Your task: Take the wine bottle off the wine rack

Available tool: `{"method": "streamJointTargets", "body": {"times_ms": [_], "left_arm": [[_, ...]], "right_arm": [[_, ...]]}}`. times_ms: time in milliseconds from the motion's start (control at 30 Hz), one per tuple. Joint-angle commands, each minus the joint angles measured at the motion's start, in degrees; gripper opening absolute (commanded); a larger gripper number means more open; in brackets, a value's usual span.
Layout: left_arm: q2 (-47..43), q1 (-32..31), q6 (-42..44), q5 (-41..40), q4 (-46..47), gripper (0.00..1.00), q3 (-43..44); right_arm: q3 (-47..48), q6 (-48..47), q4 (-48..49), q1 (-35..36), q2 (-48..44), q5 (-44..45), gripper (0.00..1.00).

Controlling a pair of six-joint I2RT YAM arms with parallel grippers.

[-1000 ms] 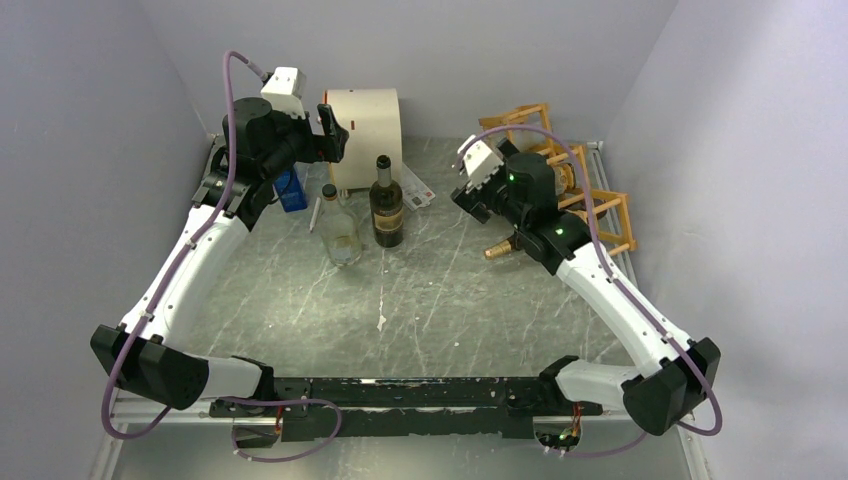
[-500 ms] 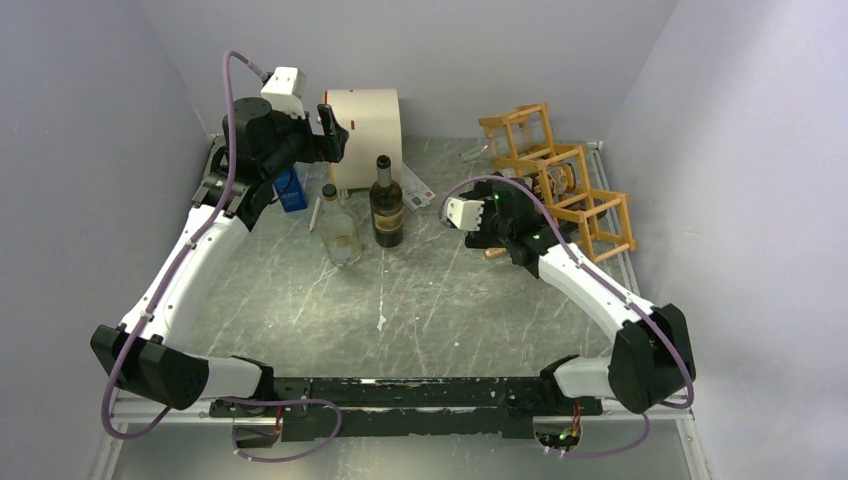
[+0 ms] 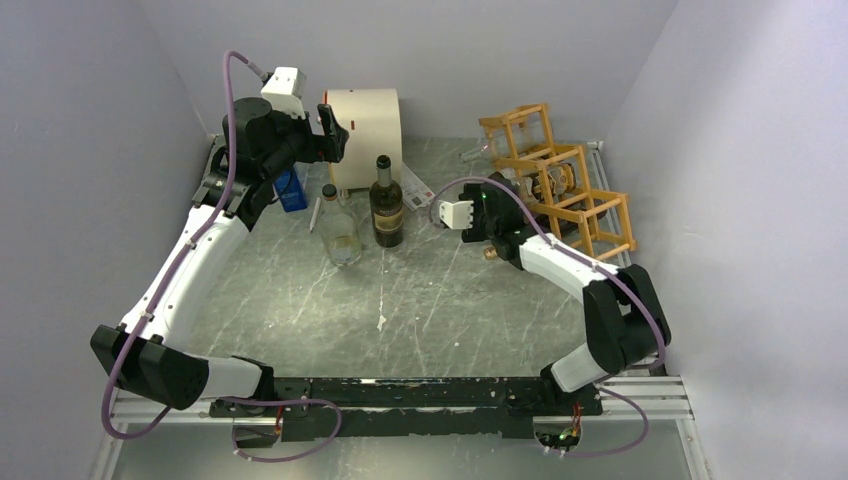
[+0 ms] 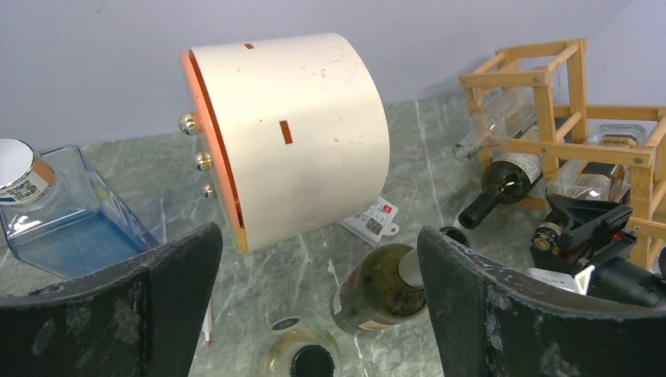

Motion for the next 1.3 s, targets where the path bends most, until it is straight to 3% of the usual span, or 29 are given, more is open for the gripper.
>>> {"method": "streamJointTargets", "body": {"times_ms": [0,433,1267], "left_arm": [[-0.49,0.33,-0.13,0.95,1.96,0.98,-0.18],[-0.25,0.32,-0.04,1.02,1.92,0.97,-0.19],[0.9,0.38,-0.38,1.76,2.1,0.96,-0.21]], "right_arm": [[1.38,-3.2,5.22,-0.28,2.33,3.88,0.84],[0.83,-7.5,11.28,-0.28,6.32,8.87,0.75],[-1.55,-10.24,7.12,3.14,6.12,8.84,0.36]]}}
